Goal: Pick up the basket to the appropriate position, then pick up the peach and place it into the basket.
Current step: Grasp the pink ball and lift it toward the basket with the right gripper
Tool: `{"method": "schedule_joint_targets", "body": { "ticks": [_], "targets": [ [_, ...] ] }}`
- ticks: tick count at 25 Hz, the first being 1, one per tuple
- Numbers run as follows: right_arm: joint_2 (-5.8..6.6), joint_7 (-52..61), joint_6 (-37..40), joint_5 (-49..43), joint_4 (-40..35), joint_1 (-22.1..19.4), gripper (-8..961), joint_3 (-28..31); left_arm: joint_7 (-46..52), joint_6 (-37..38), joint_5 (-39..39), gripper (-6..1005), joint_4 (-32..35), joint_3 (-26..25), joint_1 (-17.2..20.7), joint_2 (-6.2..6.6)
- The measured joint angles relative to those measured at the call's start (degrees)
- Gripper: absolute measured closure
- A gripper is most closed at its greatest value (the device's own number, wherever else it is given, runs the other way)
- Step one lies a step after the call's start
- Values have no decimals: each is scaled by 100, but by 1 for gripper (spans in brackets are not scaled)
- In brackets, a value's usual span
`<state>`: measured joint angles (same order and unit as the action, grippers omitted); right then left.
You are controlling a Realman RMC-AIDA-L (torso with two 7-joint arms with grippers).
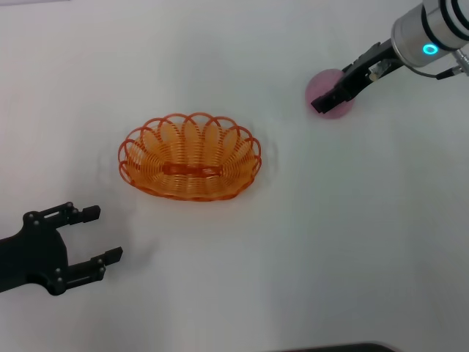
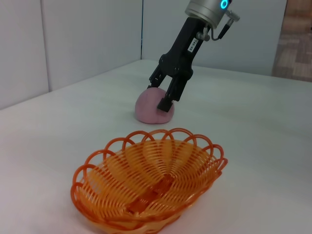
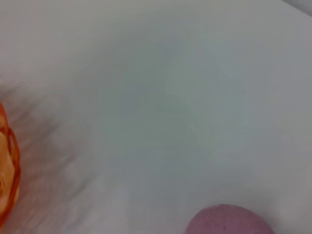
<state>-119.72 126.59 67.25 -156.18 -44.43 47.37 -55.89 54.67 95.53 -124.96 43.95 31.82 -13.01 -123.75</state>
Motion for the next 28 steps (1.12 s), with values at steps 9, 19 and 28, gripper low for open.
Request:
{"method": "schedule_joint_targets", "body": {
  "ticks": [9, 19, 28],
  "targets": [
    [-7, 321, -241, -89, 55, -25, 107, -373, 0, 1, -11, 267, 0, 0, 31, -1],
    [-7, 330, -182, -96, 9, -41, 299, -414, 0, 22, 6, 268, 8, 0, 46, -8],
    [-7, 313, -177, -96, -4, -62, 582, -462, 0, 20, 16, 267, -8, 0, 48, -9]
  ]
}}
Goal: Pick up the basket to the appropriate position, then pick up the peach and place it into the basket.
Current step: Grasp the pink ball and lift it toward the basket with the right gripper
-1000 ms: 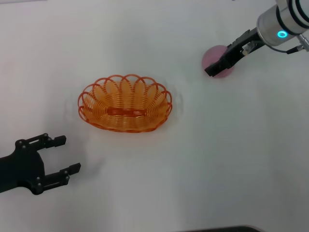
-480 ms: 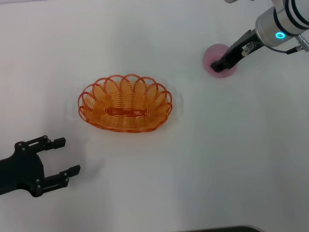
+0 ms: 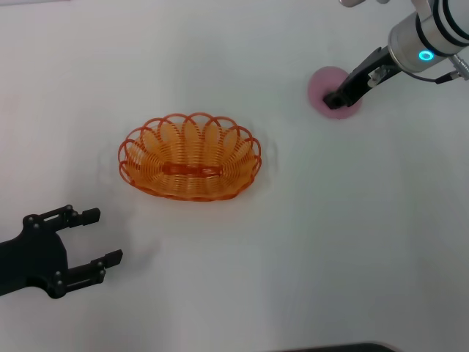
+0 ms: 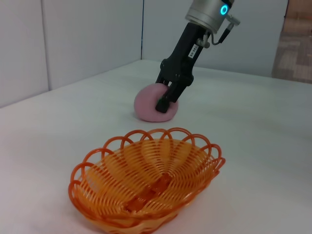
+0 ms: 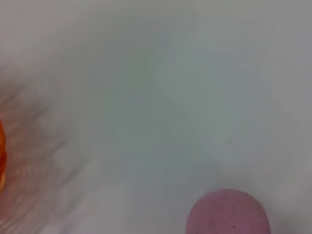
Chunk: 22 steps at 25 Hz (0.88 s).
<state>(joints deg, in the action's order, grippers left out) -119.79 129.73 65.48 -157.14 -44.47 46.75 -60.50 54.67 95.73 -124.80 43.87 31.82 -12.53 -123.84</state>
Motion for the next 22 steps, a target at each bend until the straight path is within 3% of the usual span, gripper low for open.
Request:
{"method": "schedule_joint_targets", "body": {
  "ticks": [10, 22],
  "targets": [
    [0, -24, 0, 0, 0, 2, 666, -14, 0, -11, 9, 268, -11, 0, 4, -10],
    [0, -34, 10, 0, 0, 27, 691, -28, 0, -19, 9, 267, -13, 0, -25, -9]
  ]
}}
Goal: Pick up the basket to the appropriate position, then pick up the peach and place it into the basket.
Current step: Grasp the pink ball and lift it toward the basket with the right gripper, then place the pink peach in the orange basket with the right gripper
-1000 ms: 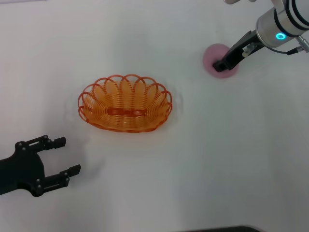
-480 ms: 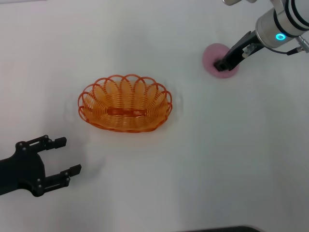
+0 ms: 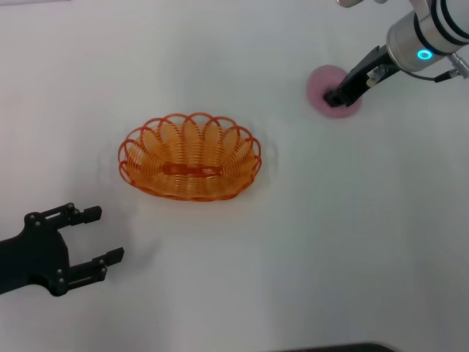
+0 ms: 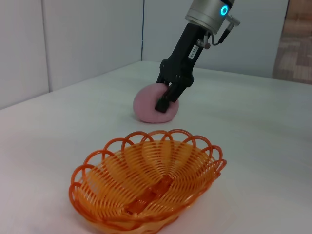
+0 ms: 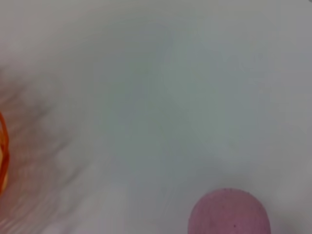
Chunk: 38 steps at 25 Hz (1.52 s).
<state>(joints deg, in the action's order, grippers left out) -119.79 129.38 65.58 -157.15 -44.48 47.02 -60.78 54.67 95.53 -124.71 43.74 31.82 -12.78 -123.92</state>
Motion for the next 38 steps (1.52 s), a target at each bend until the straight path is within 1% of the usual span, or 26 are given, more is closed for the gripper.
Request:
{"method": "schedule_joint_targets", "body": {
  "ticks": [3, 6, 11, 15, 23, 26, 31, 32, 35, 38],
  "targets": [
    [-1, 11, 51, -1, -42, 2, 686, -2, 0, 0, 0, 267, -4, 0, -10, 0],
    [0, 11, 265, 12, -235, -21, 682, -3, 0, 0, 0, 267, -6, 0, -21, 0],
    [-9, 19, 799, 152, -816, -103, 674, 47, 0, -9, 0, 267, -6, 0, -37, 1],
    [-10, -7, 1123, 311, -1105, -143, 669, 61, 0, -9, 0, 267, 9, -8, -34, 7],
    [-13, -43, 1177, 421, -1145, -145, 657, 20, 0, -27, 0, 268, 9, -9, -35, 9],
    [-15, -170, 1295, 699, -1146, -135, 652, 13, 0, -81, 8, 268, 14, -9, -48, 9],
    [-20, -520, 1703, 1409, -1198, -115, 645, -30, 0, -96, 54, 268, 19, -9, -50, 9],
    [-21, -629, 1855, 1724, -1217, -106, 644, -90, 0, -97, 56, 268, 18, -9, -49, 9],
    [-20, -750, 1963, 1978, -1236, -102, 639, -176, 0, -97, 58, 267, 16, -9, -49, 9],
    [-19, -898, 2022, 2328, -1237, -95, 635, -397, 0, -97, 61, 267, 14, -9, -49, 9]
  ]
}}
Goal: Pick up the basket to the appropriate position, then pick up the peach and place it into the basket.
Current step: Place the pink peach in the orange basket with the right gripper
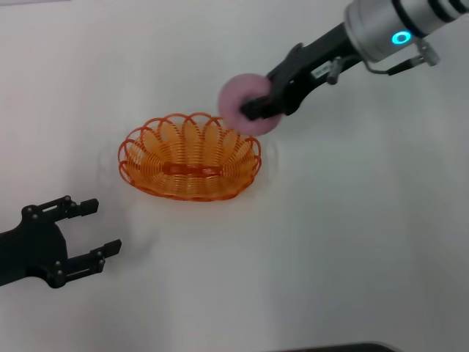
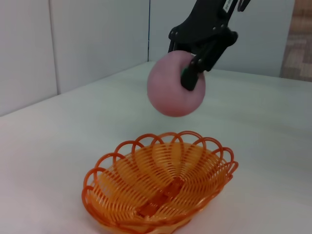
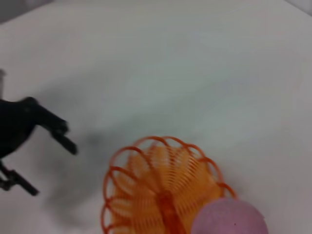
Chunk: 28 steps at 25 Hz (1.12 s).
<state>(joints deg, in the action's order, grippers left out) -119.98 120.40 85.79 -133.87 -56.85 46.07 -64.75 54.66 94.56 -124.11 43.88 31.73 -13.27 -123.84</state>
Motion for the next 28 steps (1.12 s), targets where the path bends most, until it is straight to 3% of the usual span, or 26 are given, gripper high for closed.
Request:
{"method": "schedule_joint_targets", "body": {
  "ticks": [10, 28],
  "targets": [
    [-25, -79, -459, 723, 439, 125, 620, -1123, 0, 1, 2, 268, 4, 0, 0, 0],
    [-25, -105, -1355, 781, 1282, 331, 594, -1547, 0, -48, 1, 267, 30, 0, 0, 21]
  ]
}}
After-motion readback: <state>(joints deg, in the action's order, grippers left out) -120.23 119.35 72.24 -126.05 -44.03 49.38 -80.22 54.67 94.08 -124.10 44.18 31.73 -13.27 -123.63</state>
